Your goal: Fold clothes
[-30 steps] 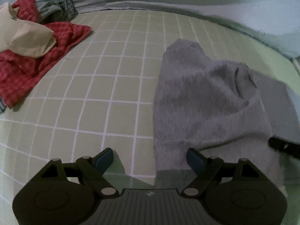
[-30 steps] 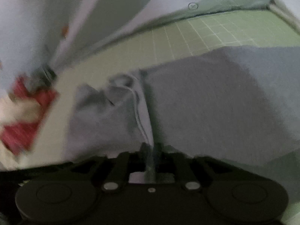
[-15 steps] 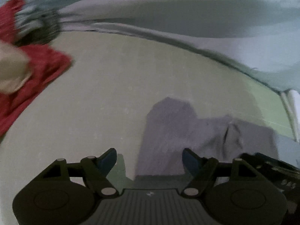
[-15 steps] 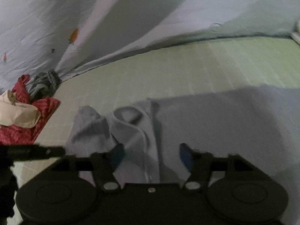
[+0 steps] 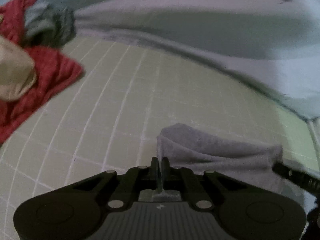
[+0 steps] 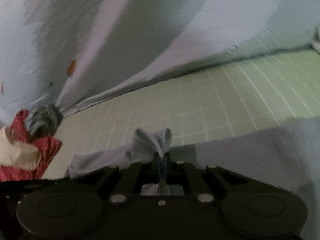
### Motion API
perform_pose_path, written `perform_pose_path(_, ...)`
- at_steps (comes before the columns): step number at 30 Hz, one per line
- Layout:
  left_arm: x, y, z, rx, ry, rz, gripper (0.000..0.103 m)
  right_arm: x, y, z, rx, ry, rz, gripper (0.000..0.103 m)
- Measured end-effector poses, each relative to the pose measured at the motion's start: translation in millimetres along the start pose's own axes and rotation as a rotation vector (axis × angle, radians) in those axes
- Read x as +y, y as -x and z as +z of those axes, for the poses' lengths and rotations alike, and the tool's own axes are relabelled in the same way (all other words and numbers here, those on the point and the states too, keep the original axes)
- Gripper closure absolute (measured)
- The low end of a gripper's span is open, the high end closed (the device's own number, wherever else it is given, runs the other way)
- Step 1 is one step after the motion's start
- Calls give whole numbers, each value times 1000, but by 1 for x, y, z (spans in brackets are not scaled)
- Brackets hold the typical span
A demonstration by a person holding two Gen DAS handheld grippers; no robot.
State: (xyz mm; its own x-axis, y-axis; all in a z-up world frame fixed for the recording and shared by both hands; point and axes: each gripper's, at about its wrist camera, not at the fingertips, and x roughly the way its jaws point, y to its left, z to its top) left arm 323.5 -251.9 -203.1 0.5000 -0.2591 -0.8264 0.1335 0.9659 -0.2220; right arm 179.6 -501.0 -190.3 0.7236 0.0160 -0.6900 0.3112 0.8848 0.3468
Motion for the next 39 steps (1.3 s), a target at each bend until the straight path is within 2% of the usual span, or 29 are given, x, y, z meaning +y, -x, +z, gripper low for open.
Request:
perform_pose_path(2, -2, -4, 4, 0, 18, 39, 85, 3, -13, -5, 41, 70, -84, 100)
perform_pose_path(3, -4, 0, 5, -5, 9, 62, 72, 5, -12, -5, 41, 100, -109, 88)
perform_pose_path(4, -7, 4, 7, -10, -1, 83, 62, 7, -9, -4, 34, 127, -127, 66)
perform_pose_path(5, -10, 10, 7, -22, -18, 87, 58, 4, 0, -5, 23, 129, -138, 55)
perform_pose_path(6, -13, 16, 6, -33, -35, 91, 49, 0, 10, -7, 11, 124, -148, 45)
perform_pose_path(7, -17, 23, 3, -32, -51, 91, 41, -5, 21, -8, -1, 118, -157, 42)
perform_pose_path(8, -21, 29, -2, -21, -57, 88, 37, -9, 31, -9, -13, 112, -166, 38)
perform_pose_path(9, -26, 35, -6, -10, -62, 84, 33, -14, 41, -11, -25, 106, -176, 28)
perform_pose_path(10, -30, 40, -11, 2, -68, 79, 31, -21, 53, -14, -35, 97, -193, 24)
perform_pose_path(11, -33, 46, -16, 17, -69, 64, 29, -29, 65, -19, -45, 88, -213, 24)
perform_pose_path(13, -46, 56, -33, 45, -90, 15, 17, -49, 90, -33, -50, 63, -251, 19)
perform_pose_path(16, -75, 66, -67, 59, -176, -30, 15, -86, 131, -55, -58, -5, -322, 19)
perform_pose_path(19, -100, 65, -94, 103, -228, -20, 15, -122, 174, -77, -103, -72, -409, 17)
perform_pose_path(22, -111, 55, -114, 170, -227, -3, 13, -163, 207, -92, -144, -174, -501, 12)
perform_pose_path(26, -121, 48, -126, 156, -273, 61, 6, -228, 236, -103, -182, -365, -579, 12)
perform_pose_path(28, -127, 42, -128, 167, -304, 86, 0, -260, 246, -104, -221, -480, -586, 12)
perform_pose_path(31, -134, 37, -130, 176, -312, 120, 0, -303, 255, -102, -289, -646, -590, 12)
perform_pose_path(33, -132, 35, -130, 181, -307, 117, 0, -326, 256, -98, -328, -744, -591, 12)
perform_pose_path(36, -131, 35, -131, 183, -305, 117, 0, -355, 250, -98, -372, -872, -543, 11)
perform_pose_path(39, -132, 35, -131, 188, -303, 120, 0, -377, 248, -104, -439, -1008, -454, 9)
